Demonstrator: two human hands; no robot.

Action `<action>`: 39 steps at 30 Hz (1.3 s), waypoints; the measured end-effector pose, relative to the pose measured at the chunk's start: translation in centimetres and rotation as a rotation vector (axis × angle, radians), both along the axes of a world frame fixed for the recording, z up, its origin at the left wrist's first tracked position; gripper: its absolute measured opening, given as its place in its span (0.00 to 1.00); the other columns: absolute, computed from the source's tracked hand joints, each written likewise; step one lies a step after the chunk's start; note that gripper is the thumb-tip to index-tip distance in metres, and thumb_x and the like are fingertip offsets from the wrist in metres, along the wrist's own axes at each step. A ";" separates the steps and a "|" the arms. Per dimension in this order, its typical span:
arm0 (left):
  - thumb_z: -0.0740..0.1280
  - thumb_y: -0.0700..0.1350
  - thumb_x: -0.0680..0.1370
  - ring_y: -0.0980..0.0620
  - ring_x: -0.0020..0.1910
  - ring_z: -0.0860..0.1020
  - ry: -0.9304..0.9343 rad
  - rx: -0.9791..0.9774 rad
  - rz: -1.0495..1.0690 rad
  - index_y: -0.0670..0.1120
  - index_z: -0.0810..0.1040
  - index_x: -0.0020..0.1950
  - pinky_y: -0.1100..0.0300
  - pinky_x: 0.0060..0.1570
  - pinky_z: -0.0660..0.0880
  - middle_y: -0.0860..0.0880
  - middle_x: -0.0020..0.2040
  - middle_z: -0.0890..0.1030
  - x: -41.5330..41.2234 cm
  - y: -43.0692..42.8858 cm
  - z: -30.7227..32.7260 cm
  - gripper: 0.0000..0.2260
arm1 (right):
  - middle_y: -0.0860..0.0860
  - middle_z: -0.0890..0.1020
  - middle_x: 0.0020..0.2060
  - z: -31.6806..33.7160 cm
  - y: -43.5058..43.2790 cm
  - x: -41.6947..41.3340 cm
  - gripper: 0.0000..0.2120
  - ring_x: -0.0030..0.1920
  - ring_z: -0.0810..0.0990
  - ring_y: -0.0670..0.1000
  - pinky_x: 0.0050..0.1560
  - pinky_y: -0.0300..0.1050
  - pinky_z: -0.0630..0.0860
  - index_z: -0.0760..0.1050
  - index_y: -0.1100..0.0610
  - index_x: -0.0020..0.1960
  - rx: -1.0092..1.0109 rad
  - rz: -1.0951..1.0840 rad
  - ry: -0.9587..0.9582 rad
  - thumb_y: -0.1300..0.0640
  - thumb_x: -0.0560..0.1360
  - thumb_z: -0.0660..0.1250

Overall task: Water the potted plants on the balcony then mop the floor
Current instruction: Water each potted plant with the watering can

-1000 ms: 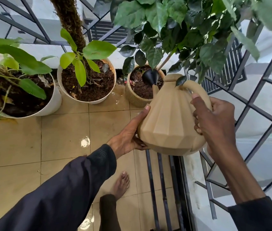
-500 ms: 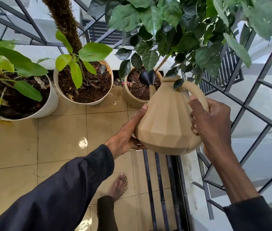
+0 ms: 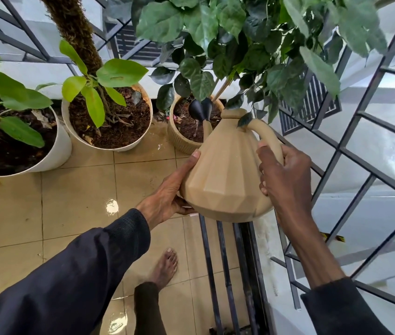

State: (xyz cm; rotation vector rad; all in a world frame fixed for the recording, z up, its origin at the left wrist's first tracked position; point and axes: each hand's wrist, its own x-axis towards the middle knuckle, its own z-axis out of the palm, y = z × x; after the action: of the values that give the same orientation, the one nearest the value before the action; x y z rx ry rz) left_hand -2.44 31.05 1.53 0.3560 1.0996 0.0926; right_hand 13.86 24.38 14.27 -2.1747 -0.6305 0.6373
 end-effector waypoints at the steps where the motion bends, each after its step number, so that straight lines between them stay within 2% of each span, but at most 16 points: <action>1: 0.74 0.70 0.67 0.38 0.59 0.81 0.001 0.008 -0.005 0.52 0.79 0.62 0.34 0.59 0.78 0.41 0.58 0.84 0.0 0.0 -0.1 0.31 | 0.52 0.75 0.30 0.0 -0.1 -0.1 0.15 0.30 0.73 0.52 0.34 0.51 0.73 0.79 0.59 0.42 0.004 -0.001 0.003 0.48 0.80 0.69; 6: 0.75 0.73 0.64 0.37 0.60 0.80 0.018 0.051 -0.035 0.51 0.79 0.63 0.34 0.58 0.78 0.41 0.60 0.83 0.0 0.1 -0.1 0.36 | 0.53 0.74 0.31 -0.2 -0.5 -0.1 0.19 0.31 0.72 0.52 0.34 0.50 0.72 0.77 0.63 0.44 0.011 -0.035 0.037 0.46 0.79 0.69; 11: 0.76 0.73 0.62 0.38 0.60 0.81 0.015 0.060 -0.045 0.52 0.79 0.64 0.33 0.57 0.79 0.42 0.61 0.83 -0.2 0.1 -0.4 0.38 | 0.51 0.74 0.30 -0.5 -1.0 -0.2 0.19 0.30 0.72 0.52 0.33 0.50 0.72 0.77 0.61 0.41 0.003 -0.051 0.066 0.44 0.77 0.69; 17: 0.75 0.69 0.67 0.40 0.59 0.81 0.022 0.069 -0.046 0.52 0.79 0.64 0.35 0.55 0.81 0.44 0.60 0.83 -0.3 0.4 0.1 0.32 | 0.54 0.72 0.30 -0.5 -1.4 -0.1 0.21 0.28 0.69 0.52 0.31 0.48 0.70 0.74 0.66 0.42 0.024 -0.063 0.080 0.48 0.81 0.69; 20: 0.74 0.68 0.69 0.41 0.59 0.81 0.016 0.084 -0.056 0.53 0.79 0.66 0.36 0.55 0.81 0.44 0.60 0.83 -0.4 0.4 0.2 0.31 | 0.53 0.72 0.28 -0.6 -1.6 -0.2 0.24 0.25 0.70 0.50 0.29 0.46 0.70 0.74 0.69 0.43 0.032 -0.081 0.086 0.47 0.82 0.68; 24: 0.71 0.65 0.74 0.42 0.59 0.80 -0.015 0.091 -0.061 0.56 0.78 0.64 0.35 0.60 0.79 0.45 0.60 0.82 -0.4 0.6 0.5 0.23 | 0.48 0.72 0.24 -0.6 -2.0 -0.3 0.24 0.23 0.70 0.49 0.26 0.44 0.69 0.75 0.60 0.38 0.041 -0.101 0.105 0.43 0.84 0.64; 27: 0.71 0.63 0.74 0.42 0.59 0.80 -0.027 0.107 -0.065 0.57 0.78 0.62 0.35 0.60 0.78 0.47 0.59 0.82 -0.5 0.8 0.7 0.19 | 0.49 0.71 0.23 -0.6 -2.2 -0.5 0.24 0.23 0.68 0.50 0.25 0.42 0.68 0.74 0.58 0.37 0.053 -0.119 0.124 0.42 0.85 0.63; 32: 0.74 0.64 0.69 0.42 0.60 0.81 -0.017 0.128 -0.069 0.56 0.79 0.65 0.36 0.59 0.80 0.47 0.58 0.84 -0.6 1.1 0.6 0.27 | 0.50 0.71 0.23 -0.8 -2.4 -0.7 0.25 0.23 0.68 0.50 0.24 0.42 0.67 0.73 0.59 0.37 0.056 -0.125 0.137 0.42 0.85 0.62; 39: 0.74 0.62 0.69 0.42 0.61 0.80 -0.043 0.159 -0.054 0.58 0.79 0.68 0.35 0.57 0.80 0.47 0.62 0.82 -0.8 0.9 0.2 0.28 | 0.51 0.70 0.22 -1.0 -2.8 -0.7 0.26 0.22 0.67 0.50 0.24 0.41 0.67 0.73 0.60 0.37 0.061 -0.127 0.150 0.41 0.85 0.62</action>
State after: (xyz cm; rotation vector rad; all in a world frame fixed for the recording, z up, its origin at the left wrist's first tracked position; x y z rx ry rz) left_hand -3.23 31.96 1.70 0.5234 1.0426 0.1396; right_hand 13.16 21.63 13.26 -2.0691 -0.4237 0.6957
